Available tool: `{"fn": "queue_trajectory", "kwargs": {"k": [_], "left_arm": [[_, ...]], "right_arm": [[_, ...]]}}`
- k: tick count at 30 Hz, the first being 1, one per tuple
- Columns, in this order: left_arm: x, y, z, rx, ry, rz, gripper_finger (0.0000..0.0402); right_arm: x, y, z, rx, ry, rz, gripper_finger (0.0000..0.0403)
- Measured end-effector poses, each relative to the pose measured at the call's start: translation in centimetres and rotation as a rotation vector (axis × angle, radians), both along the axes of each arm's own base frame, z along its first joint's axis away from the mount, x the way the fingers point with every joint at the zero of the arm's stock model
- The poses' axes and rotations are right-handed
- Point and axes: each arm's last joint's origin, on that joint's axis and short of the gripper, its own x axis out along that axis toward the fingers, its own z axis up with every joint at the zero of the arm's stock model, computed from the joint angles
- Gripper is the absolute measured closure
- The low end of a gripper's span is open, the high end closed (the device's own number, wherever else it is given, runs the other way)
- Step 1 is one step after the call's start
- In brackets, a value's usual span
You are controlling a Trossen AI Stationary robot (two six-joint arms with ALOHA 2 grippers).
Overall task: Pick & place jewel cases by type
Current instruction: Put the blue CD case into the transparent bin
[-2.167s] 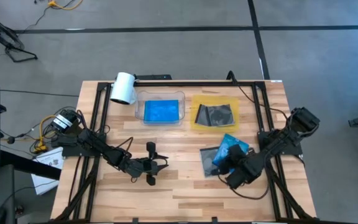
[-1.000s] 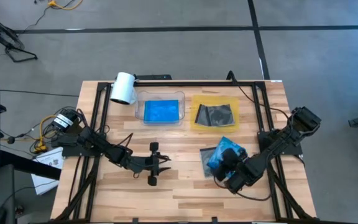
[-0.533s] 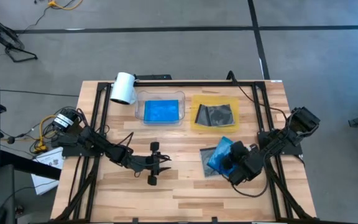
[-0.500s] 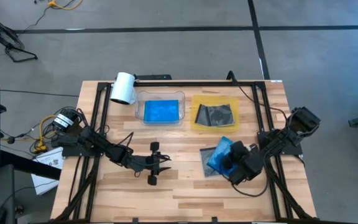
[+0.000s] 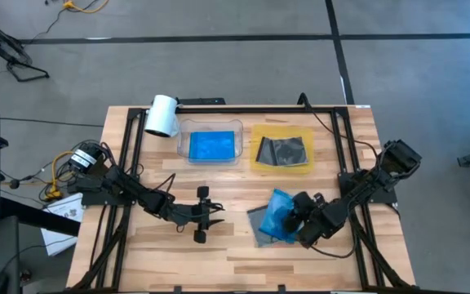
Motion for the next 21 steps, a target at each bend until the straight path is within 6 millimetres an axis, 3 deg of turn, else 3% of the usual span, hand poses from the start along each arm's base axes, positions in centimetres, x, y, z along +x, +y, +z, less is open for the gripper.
{"fn": "queue_trajectory", "kwargs": {"k": [3,10,15,21], "left_arm": [[0.1,0.2,0.0,-0.065,0.006,-0.005,0.0248],[1.1,2.3,-0.1,-0.466,0.089,-0.049,0.0248],[1.4,2.7,0.1,-0.516,0.063,-0.010,0.0248],[1.6,2.7,0.4,-0.611,0.046,0.025,0.0248]], "right_arm": [[0.8,0.6,0.2,0.006,-0.049,0.085,0.0213],[2.9,0.4,0.7,-0.014,-0.155,0.177,0.0217],[4.5,-0.2,1.3,-0.107,-0.215,0.256,0.0219],[4.8,1.1,2.9,-0.297,-0.208,0.392,0.0218]]}}
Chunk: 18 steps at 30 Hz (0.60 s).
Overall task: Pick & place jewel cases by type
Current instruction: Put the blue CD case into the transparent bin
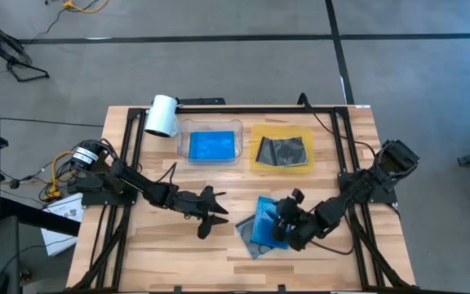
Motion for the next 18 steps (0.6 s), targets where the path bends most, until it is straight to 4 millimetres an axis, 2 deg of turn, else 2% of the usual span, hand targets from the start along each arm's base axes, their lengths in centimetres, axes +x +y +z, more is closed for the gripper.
{"fn": "queue_trajectory", "kwargs": {"k": [7,11,14,18], "left_arm": [[1.5,-0.5,1.9,-0.264,-0.025,0.131,0.0249],[2.4,-0.9,2.8,-0.292,0.009,0.127,0.0249],[3.5,-1.1,2.5,-0.276,0.073,0.162,0.0249],[5.3,-1.3,1.2,-0.250,0.147,0.158,0.0244]], "right_arm": [[-1.8,1.5,-0.1,-0.089,0.052,0.082,0.0224],[-3.1,3.1,0.0,-0.146,0.038,0.173,0.0225],[-3.9,3.9,0.0,-0.156,0.041,0.215,0.0225],[-4.4,4.5,0.0,-0.170,0.026,0.235,0.0227]]}}
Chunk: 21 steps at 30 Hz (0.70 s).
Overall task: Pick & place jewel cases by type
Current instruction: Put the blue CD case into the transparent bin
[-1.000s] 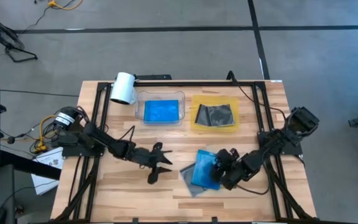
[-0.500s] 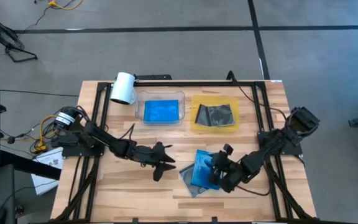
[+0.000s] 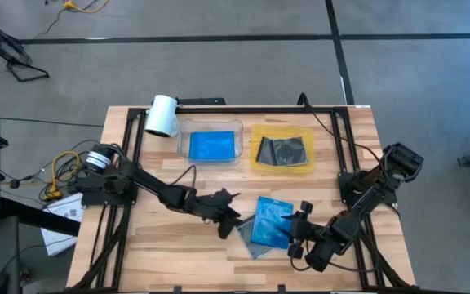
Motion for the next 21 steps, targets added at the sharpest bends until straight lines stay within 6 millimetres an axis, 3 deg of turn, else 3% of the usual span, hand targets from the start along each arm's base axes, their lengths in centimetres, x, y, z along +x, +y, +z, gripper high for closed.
{"fn": "queue_trajectory", "kwargs": {"k": [6,12,21], "left_arm": [[2.6,-0.2,-0.5,-0.035,0.001,-0.084,0.0192],[3.8,0.2,-0.9,-0.086,0.053,-0.084,0.0136],[4.0,1.0,-0.9,-0.110,0.071,-0.003,0.0120]], "right_arm": [[-0.1,0.1,0.0,0.020,-0.004,-0.006,0.0214],[-0.5,0.2,-0.4,0.035,0.006,0.000,0.0194],[-1.6,-0.2,-1.5,0.047,0.014,-0.020,0.0194]]}}
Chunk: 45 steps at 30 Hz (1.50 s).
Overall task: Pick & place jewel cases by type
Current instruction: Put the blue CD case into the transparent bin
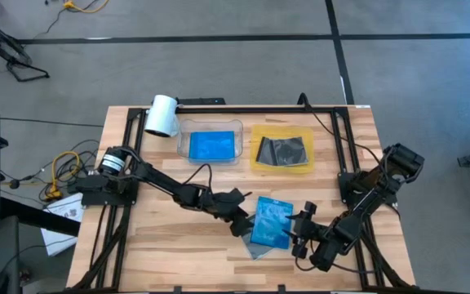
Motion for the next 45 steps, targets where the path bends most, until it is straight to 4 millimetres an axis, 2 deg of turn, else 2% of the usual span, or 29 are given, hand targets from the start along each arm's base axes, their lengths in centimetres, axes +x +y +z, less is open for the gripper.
{"fn": "queue_trajectory", "kwargs": {"k": [5,12,15,18,30,34,39,45], "left_arm": [[0.1,0.1,0.1,0.003,-0.010,0.056,0.0120],[1.0,-0.3,-1.9,-0.040,-0.013,0.048,0.0120],[1.4,-0.5,-2.7,-0.046,0.006,0.030,0.0120],[1.5,-0.5,-2.6,-0.058,0.013,0.021,0.0121],[1.5,-0.1,-2.7,-0.038,0.022,0.020,0.0121],[1.6,0.2,-2.7,-0.047,0.025,0.014,0.0121],[1.6,0.3,-2.7,-0.050,0.025,0.012,0.0121],[1.6,0.2,-2.7,-0.059,0.029,-0.004,0.0121]], "right_arm": [[-0.1,0.1,-0.2,-0.019,-0.004,0.003,0.0197],[-0.1,0.2,-2.0,-0.065,0.036,-0.007,0.0198],[-0.1,0.2,-2.0,-0.062,0.041,-0.009,0.0197],[-0.3,0.2,-1.9,-0.054,0.052,-0.001,0.0198],[-3.7,0.8,-0.9,-0.021,0.177,-0.136,0.0215],[-2.8,0.8,-1.1,-0.003,0.172,-0.141,0.0221],[-0.9,-0.1,-1.7,0.014,0.256,-0.143,0.0226],[-0.2,-0.5,-2.9,-0.003,0.304,-0.173,0.0227]]}}
